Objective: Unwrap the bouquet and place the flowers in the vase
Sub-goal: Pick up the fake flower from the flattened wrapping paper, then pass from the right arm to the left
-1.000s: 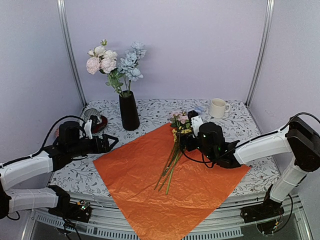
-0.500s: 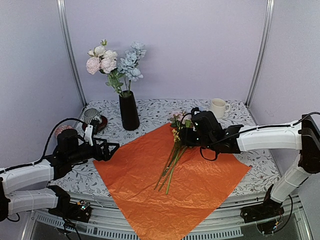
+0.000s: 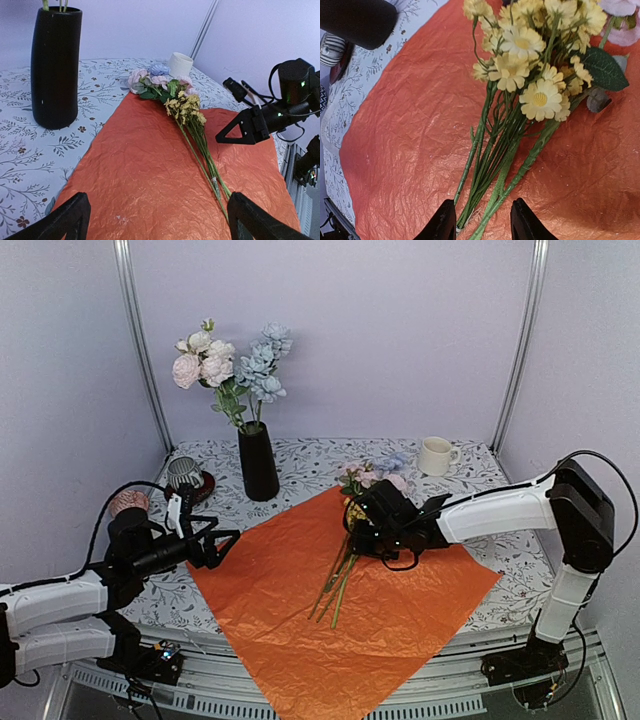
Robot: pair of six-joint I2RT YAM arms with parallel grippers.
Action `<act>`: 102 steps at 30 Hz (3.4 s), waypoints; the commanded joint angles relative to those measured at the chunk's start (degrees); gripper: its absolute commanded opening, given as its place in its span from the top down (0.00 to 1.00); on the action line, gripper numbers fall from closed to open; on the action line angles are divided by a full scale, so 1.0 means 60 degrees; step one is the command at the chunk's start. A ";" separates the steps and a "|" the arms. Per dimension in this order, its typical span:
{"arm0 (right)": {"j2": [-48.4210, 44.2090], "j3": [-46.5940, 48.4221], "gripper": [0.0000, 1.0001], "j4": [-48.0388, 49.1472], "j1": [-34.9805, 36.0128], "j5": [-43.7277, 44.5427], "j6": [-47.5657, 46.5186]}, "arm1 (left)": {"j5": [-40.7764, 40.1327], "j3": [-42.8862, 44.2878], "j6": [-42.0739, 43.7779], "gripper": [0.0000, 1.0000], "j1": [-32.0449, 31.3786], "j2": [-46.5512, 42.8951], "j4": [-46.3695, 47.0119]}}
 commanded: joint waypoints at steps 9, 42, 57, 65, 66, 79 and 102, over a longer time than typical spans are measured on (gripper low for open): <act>0.1640 0.1829 0.62 -0.1187 0.0219 0.0082 0.1021 | 0.0260 -0.0141 -0.0010 0.02 -0.0127 -0.0047 0.0622; -0.0571 0.0681 0.94 -0.0793 0.0176 0.1307 0.0419 | -0.0155 -0.0459 0.0103 0.02 -0.0144 -0.0800 0.0373; -0.2433 -0.1627 0.97 0.3735 0.0248 -0.1102 -0.2495 | 0.0049 0.0365 -0.2381 0.02 -0.0879 -0.0086 0.0771; -0.2600 -0.1850 0.97 0.4918 0.0693 -0.2169 -0.3617 | -0.0080 0.1291 -0.2956 0.03 -0.2280 0.1381 0.1673; -0.2586 -0.1859 0.97 0.5059 0.0813 -0.2324 -0.3818 | -0.0132 0.1387 -0.2966 0.04 -0.2386 0.1530 0.1722; -0.2210 -0.1804 0.97 0.6888 0.1826 -0.3696 -0.4854 | 0.0491 0.2762 -0.3815 0.05 -0.3394 0.3049 0.2145; -0.1880 -0.1426 0.97 0.6524 0.1902 -0.3783 -0.4996 | 0.1402 0.2725 -0.4603 0.50 -0.3633 0.3854 0.4112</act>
